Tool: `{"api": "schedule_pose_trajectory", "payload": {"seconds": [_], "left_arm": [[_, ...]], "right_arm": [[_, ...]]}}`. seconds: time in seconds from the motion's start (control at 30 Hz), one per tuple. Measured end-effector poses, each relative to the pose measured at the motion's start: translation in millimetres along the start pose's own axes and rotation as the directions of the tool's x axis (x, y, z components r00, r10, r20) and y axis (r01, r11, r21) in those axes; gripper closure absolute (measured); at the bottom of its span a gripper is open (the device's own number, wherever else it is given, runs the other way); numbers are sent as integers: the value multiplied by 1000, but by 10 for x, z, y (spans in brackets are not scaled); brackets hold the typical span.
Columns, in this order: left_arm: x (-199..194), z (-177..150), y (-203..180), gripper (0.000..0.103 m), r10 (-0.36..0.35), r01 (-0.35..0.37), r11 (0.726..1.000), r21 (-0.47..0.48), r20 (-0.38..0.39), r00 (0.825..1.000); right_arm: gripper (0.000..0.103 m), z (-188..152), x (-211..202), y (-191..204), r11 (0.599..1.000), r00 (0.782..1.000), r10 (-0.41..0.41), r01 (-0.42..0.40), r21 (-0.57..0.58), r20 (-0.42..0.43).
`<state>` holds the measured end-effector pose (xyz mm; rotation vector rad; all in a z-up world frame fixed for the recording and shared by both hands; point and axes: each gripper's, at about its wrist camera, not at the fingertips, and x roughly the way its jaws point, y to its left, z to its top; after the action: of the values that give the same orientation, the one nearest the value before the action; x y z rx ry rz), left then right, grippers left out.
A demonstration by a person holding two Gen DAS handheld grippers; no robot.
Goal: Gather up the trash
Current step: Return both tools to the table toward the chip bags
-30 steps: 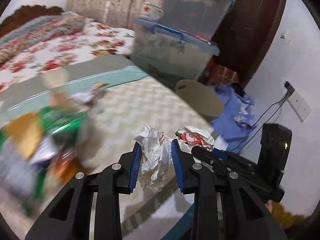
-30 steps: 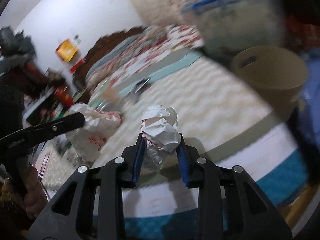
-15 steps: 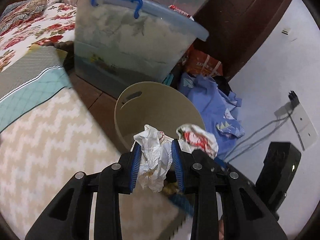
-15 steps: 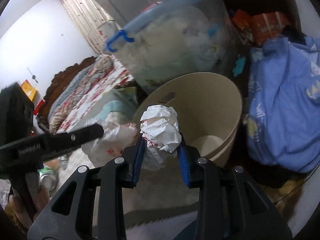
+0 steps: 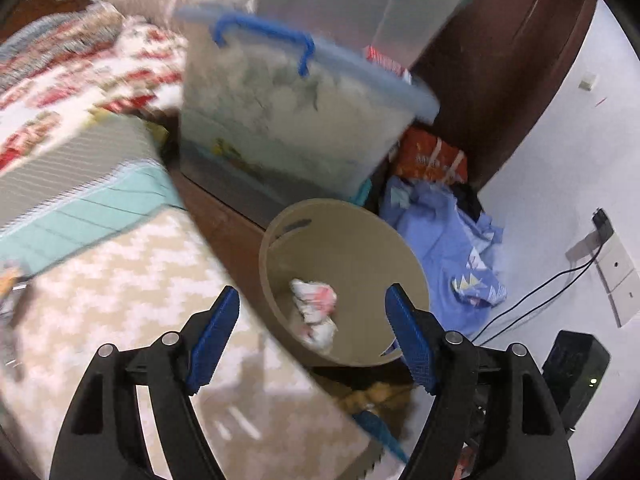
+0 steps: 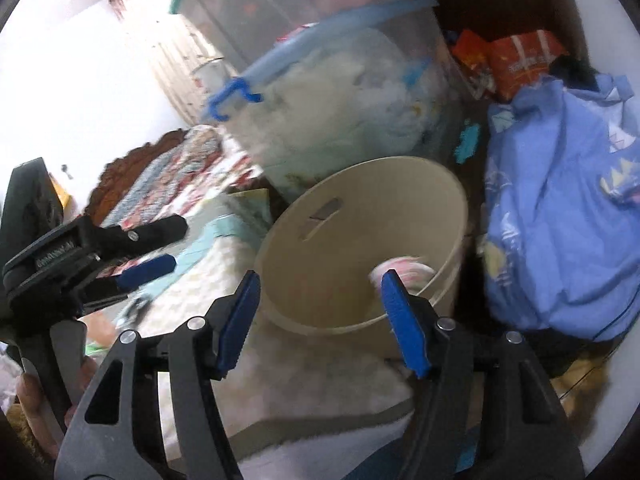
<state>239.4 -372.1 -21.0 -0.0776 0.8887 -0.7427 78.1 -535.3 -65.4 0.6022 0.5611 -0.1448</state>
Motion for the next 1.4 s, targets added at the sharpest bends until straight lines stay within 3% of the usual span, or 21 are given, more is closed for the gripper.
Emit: {"api": "schedule_pose_trajectory", "payload": {"seconds": [0.13,0.27,0.47,0.6,0.7,0.8,0.93,1.1,1.23,1.33,1.37,1.4], "left_arm": [[-803,-191,161,32,50,-49,999,-11,118,992],[-1623,-444,397,32,84,-78,996,-35,225,971],[-2712,-1059,889,32,136,-122,990,-64,304,943],[-3257,-1556,1408,33,237,-194,967,-167,305,922],[-3445,-1772,1727,38,276,-204,946,-253,294,915],[-3505,-1831,1942,38,256,-165,939,-301,296,920],[-3390,-1817,2022,38,259,-179,942,-284,274,926],[-3172,-1767,2069,42,250,-183,948,-261,250,935],[-2983,-1721,2158,44,245,-184,946,-266,215,945],[-2898,-1709,2165,68,233,-179,950,-257,202,951],[-2866,-1704,2167,87,228,-175,951,-256,194,954],[-2830,-1707,2177,96,220,-169,951,-259,181,959]], "right_arm": [[45,-199,-121,397,993,994,105,-106,-46,-34],[52,-512,-173,1000,961,964,225,-243,-131,-141],[54,-1036,-184,1822,889,889,337,-409,-207,-309],[54,-1375,-174,2254,852,849,356,-466,-238,-391],[54,-1616,-125,2521,831,824,349,-492,-259,-446],[52,-1779,-73,2695,819,812,327,-499,-283,-484],[51,-1949,-110,2849,803,830,276,-476,-357,-486],[40,-2054,-124,2886,791,847,228,-449,-415,-481],[36,-1974,-57,2821,819,846,233,-437,-372,-480],[36,-1776,124,2702,861,850,240,-409,-301,-468],[36,-1727,191,2677,872,849,242,-403,-278,-471],[35,-1701,246,2664,879,843,245,-401,-257,-479]]}}
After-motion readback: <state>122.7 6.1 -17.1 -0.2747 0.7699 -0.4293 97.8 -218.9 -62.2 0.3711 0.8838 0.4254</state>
